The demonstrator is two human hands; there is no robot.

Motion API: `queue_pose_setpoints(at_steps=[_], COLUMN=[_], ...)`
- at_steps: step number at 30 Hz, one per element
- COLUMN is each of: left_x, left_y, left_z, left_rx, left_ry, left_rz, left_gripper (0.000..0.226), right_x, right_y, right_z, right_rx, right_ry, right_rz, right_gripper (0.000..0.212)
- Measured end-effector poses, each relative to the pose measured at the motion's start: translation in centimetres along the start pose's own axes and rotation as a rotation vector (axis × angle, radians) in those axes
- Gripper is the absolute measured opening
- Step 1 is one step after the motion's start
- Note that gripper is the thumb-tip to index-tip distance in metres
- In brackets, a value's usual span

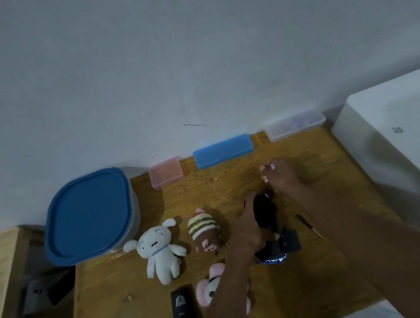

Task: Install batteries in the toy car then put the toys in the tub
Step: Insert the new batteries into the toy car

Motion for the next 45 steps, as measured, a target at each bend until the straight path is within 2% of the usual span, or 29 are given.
queue_pose_setpoints(at_steps=[7, 10, 13, 16, 19, 21, 24, 29, 33, 41, 45], left_x=[-1.5, -2.8, -4.0, -5.2, -6.1, -6.5, -7.1, -7.8, -7.7, -7.5, -7.3], left_y=[1.7, 2.9, 4.5, 6.0, 7.0, 7.5, 7.9, 7.4, 6.7, 5.6, 6.0], left_z=[0.0, 0.0, 0.0, 0.1, 0.3, 0.3, 0.3, 0.3, 0.2, 0.4, 0.3], left_rx=[0.046, 0.076, 0.096, 0.146, 0.168, 0.152, 0.175, 0.227, 0.254, 0.291, 0.284], left_ry=[0.086, 0.117, 0.144, 0.208, 0.221, 0.216, 0.246, 0.227, 0.234, 0.275, 0.271], left_rz=[0.074, 0.213, 0.302, 0.284, 0.317, 0.410, 0.476, 0.442, 0.365, 0.252, 0.253], left_gripper=[0.107, 0.092, 0.080, 0.068, 0.056, 0.056, 0.060, 0.094, 0.106, 0.106, 0.104], right_x=[-2.1, -3.0, -3.8, -4.8, -5.9, -6.6, -7.2, -6.9, -6.3, -5.1, -4.4], right_y=[-2.3, -3.9, -5.4, -7.2, -9.0, -10.3, -11.9, -12.6, -12.4, -12.2, -11.9], right_z=[3.5, 4.9, 5.6, 6.4, 6.9, 7.3, 7.9, 8.0, 8.0, 7.9, 8.0], right_rx=[0.145, 0.223, 0.271, 0.268, 0.174, 0.088, -0.002, -0.130, -0.191, -0.241, -0.309], right_ry=[0.039, 0.039, -0.033, -0.142, -0.198, -0.193, -0.182, -0.172, -0.165, -0.187, -0.119], right_rz=[-0.291, -0.433, -0.625, -0.752, -0.639, -0.469, -0.314, -0.211, -0.121, 0.078, 0.121], right_gripper=[0.022, 0.019, 0.016, 0.009, 0.009, 0.016, 0.013, 0.023, 0.022, 0.007, 0.013])
Point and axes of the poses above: each hand's wrist, its own z-axis away from the middle knuckle, its own x-axis out of the palm, y = z × x, the point moved 3 cm from there along -z, towards the middle knuckle, and after that the axes turned 11 degrees about -z, right-handed, at the moved point
